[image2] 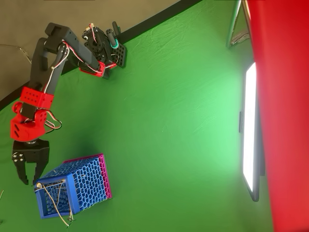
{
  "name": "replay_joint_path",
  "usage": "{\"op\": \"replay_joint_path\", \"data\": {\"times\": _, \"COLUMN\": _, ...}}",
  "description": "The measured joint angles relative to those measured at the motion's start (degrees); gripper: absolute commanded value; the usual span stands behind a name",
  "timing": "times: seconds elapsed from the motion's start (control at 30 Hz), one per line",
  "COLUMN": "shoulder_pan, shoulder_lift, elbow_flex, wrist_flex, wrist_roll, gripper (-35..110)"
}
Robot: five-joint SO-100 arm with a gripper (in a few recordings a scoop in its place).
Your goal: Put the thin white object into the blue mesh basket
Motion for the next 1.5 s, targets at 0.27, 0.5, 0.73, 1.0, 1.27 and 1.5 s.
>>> {"op": "replay_joint_path", "data": {"times": 0.27, "shoulder_pan": -8.7, "shoulder_lift": 16.3, "elbow_flex": 13.0, "wrist_flex": 5.4, "wrist_roll": -14.5, "gripper": 14}}
{"op": "replay_joint_path", "data": {"times": 0.5, "shoulder_pan": -17.4, "shoulder_lift": 28.7, "elbow_flex": 24.4, "wrist_flex": 9.2, "wrist_roll": -24.3, "gripper": 14}}
{"op": "replay_joint_path", "data": {"times": 0.73, "shoulder_pan": -26.5, "shoulder_lift": 42.2, "elbow_flex": 37.3, "wrist_flex": 11.6, "wrist_roll": -31.8, "gripper": 15}}
{"op": "replay_joint_path", "data": {"times": 1.0, "shoulder_pan": -31.3, "shoulder_lift": 56.1, "elbow_flex": 51.2, "wrist_flex": 12.4, "wrist_roll": -35.7, "gripper": 13}}
{"op": "replay_joint_path", "data": {"times": 1.27, "shoulder_pan": -34.6, "shoulder_lift": 69.0, "elbow_flex": 64.6, "wrist_flex": 13.9, "wrist_roll": -38.0, "gripper": 14}}
{"op": "replay_joint_path", "data": {"times": 1.5, "shoulder_pan": -36.1, "shoulder_lift": 78.6, "elbow_flex": 72.3, "wrist_flex": 18.4, "wrist_roll": -38.8, "gripper": 13}}
